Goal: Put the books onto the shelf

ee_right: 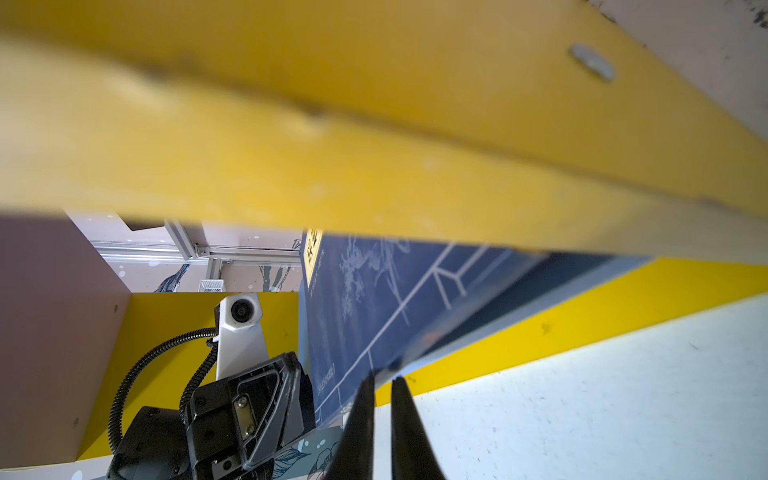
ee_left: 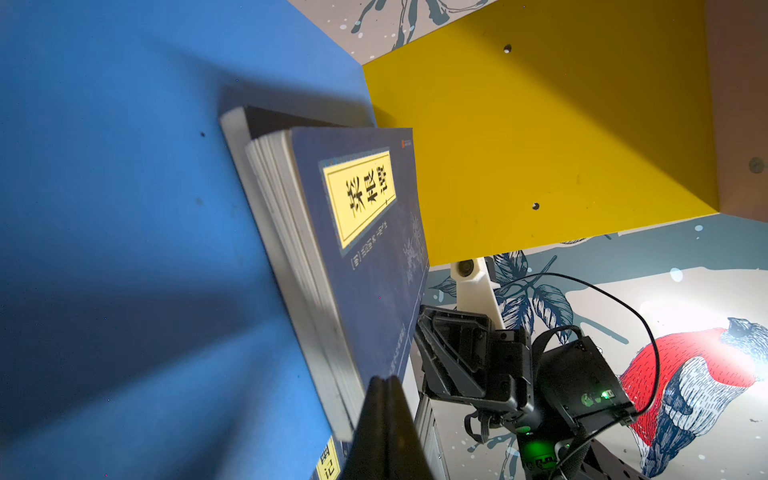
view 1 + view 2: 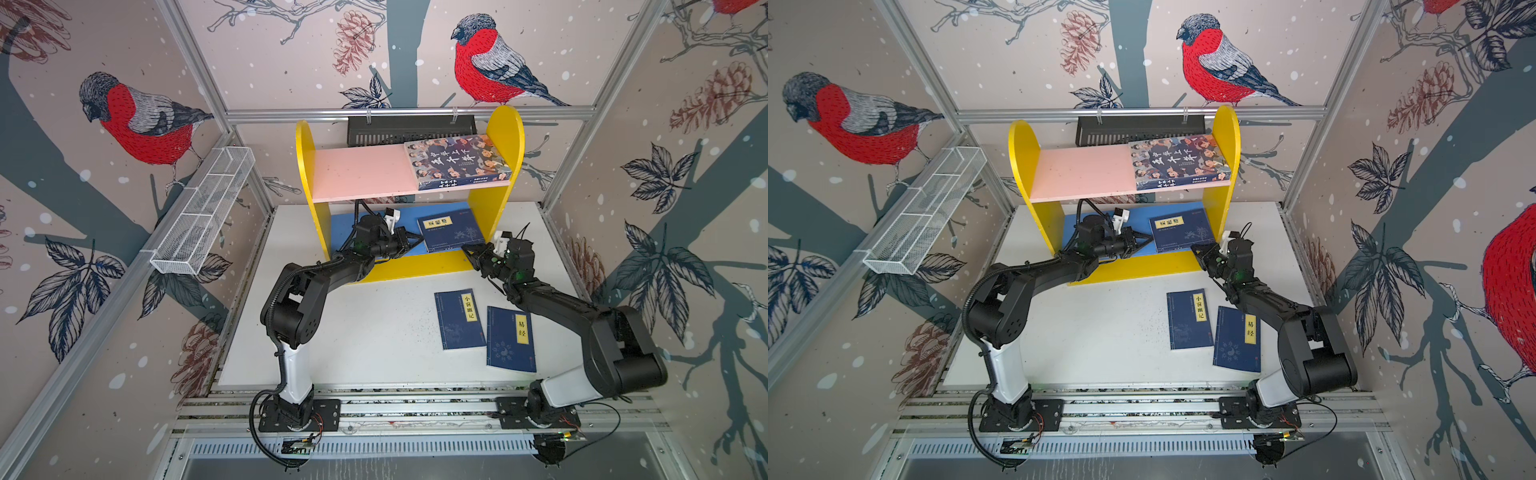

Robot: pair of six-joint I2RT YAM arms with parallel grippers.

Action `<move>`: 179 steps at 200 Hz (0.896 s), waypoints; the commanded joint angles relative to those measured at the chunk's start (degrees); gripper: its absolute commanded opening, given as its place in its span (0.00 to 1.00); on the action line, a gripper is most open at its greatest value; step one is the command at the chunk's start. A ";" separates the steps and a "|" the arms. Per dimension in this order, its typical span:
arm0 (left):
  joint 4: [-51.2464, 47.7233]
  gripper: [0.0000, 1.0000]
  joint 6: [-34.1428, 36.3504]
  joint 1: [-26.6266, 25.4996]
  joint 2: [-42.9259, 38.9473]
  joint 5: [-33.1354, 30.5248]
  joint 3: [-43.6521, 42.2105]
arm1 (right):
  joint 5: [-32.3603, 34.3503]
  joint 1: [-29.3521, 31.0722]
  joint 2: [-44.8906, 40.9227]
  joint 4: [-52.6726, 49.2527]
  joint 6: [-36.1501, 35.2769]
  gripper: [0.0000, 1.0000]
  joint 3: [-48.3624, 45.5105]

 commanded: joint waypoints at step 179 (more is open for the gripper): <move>1.45 0.01 -0.41 1.03 1.26 -0.25 1.38 | 9.07 12.86 -2.53 6.69 4.01 0.10 -2.46</move>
